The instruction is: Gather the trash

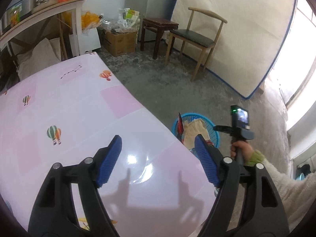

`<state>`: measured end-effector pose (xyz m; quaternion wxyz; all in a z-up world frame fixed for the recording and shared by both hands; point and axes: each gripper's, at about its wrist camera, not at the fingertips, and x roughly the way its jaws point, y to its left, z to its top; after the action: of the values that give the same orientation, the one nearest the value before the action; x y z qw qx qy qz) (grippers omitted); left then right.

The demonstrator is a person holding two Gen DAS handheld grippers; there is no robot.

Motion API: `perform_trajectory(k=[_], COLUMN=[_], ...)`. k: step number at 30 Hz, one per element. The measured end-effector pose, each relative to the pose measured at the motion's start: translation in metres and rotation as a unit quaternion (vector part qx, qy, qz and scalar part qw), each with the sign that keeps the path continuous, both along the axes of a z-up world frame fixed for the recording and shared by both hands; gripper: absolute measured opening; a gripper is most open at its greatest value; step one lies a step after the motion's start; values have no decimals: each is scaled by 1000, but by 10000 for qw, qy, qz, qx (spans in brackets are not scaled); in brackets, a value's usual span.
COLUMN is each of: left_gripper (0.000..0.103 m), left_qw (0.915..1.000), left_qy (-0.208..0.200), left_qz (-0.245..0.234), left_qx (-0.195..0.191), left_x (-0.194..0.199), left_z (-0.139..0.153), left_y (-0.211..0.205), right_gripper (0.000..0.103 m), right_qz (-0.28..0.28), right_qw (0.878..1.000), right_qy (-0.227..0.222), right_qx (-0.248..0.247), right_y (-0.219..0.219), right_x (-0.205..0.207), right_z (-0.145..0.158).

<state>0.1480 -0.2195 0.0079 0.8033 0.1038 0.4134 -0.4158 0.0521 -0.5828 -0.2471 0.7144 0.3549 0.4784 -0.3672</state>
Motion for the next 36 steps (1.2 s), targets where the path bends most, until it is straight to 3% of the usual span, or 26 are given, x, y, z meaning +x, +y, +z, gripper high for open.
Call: perform_trajectory(k=[2,6,13,17,22,25,30,36], left_gripper=[75,82,91,94,94,94,94,94], left_qw=[10000,9993,9957,9945,9912,9873,9754,9641], left_qy=[35,122,287,183,-213,-483,-1016,-880], left_qz=[75,303,743,890,1198,1492,1938,2376], left_qx=[-32,-206,-464,-527,-512,-263,269,798], left_x=[1,-3,-22,-41,-69,-87,-119,-133], left_z=[-1,-1,-5,-1,11,17,27,25], left_y=[9,33,52,56,62,66,71,79], right_gripper=[25,27,72,87,96,96,96,96], right_qz=[-109,23,709,1102,1534,1827,2252,2475], right_qw=[9998,9976,9812,9677,9480,9372,9339,9362], right_qy=[-139,-644,-1312,-1537,-1573,-1459,-1389,-1347], right_qx=[41,-258,-1228,-1664,-2304,-2588,-2404,-2100], right_y=[5,34,111,153,210,243,289,320], right_x=[8,2,-46,-84,-123,-133,-136,-132], right_z=[6,56,168,221,269,283,283,274])
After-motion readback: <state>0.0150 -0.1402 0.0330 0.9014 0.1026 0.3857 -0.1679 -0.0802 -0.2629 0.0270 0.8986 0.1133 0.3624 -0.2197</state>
